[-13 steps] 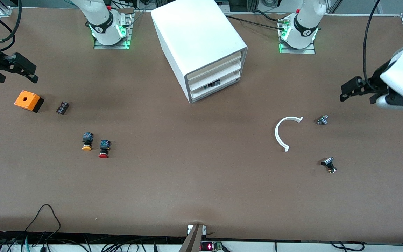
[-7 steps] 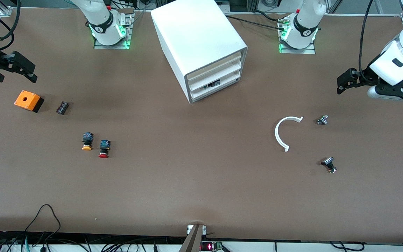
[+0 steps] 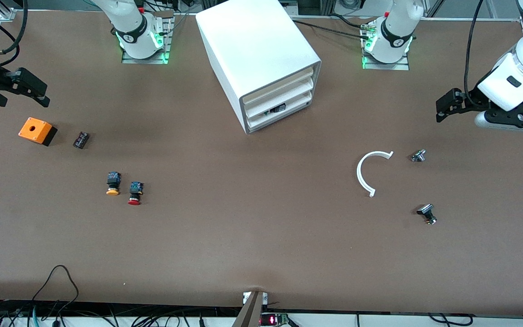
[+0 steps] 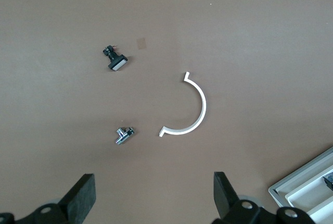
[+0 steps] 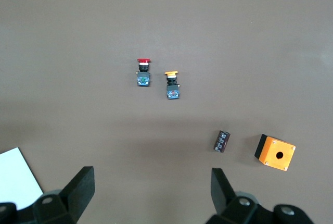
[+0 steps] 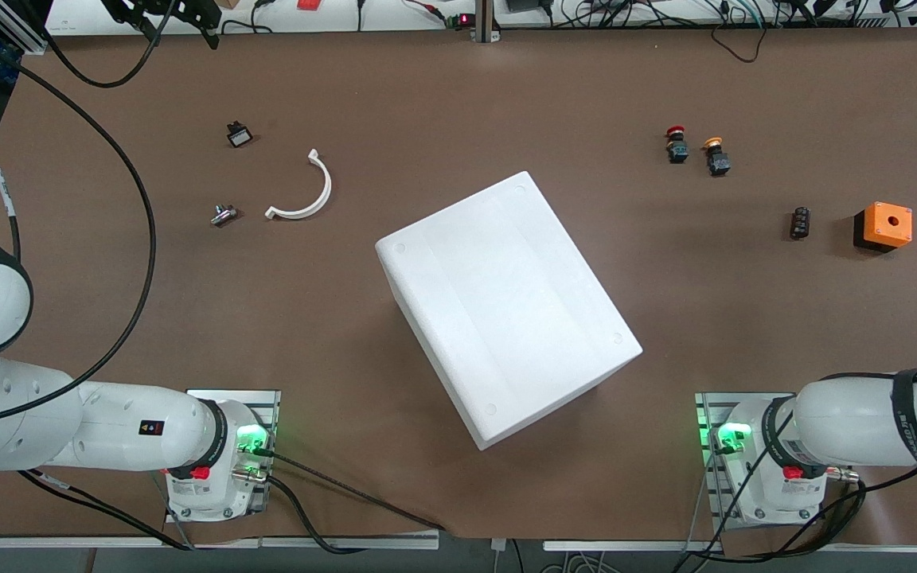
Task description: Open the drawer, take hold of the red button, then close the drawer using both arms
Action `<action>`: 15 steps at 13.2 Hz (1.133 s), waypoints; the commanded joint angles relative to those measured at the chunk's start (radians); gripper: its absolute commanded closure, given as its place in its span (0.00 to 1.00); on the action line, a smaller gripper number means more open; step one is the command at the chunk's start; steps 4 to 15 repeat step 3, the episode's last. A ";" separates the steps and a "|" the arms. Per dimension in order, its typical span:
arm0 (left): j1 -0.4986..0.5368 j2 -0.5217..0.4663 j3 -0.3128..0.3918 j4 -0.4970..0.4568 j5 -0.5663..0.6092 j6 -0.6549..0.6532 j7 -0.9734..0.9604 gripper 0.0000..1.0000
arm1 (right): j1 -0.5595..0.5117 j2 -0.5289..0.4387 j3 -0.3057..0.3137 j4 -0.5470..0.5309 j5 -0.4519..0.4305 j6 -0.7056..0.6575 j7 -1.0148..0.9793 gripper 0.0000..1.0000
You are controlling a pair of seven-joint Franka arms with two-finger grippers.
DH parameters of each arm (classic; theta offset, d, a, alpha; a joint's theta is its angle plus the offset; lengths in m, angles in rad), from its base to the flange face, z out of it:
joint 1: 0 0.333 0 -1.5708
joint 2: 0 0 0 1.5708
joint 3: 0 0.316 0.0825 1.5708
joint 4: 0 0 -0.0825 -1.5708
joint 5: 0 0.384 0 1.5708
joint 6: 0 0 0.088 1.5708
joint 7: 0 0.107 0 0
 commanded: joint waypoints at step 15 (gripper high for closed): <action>-0.001 0.009 -0.005 0.017 0.020 -0.005 0.003 0.00 | -0.012 0.004 0.002 0.014 -0.005 -0.015 -0.022 0.01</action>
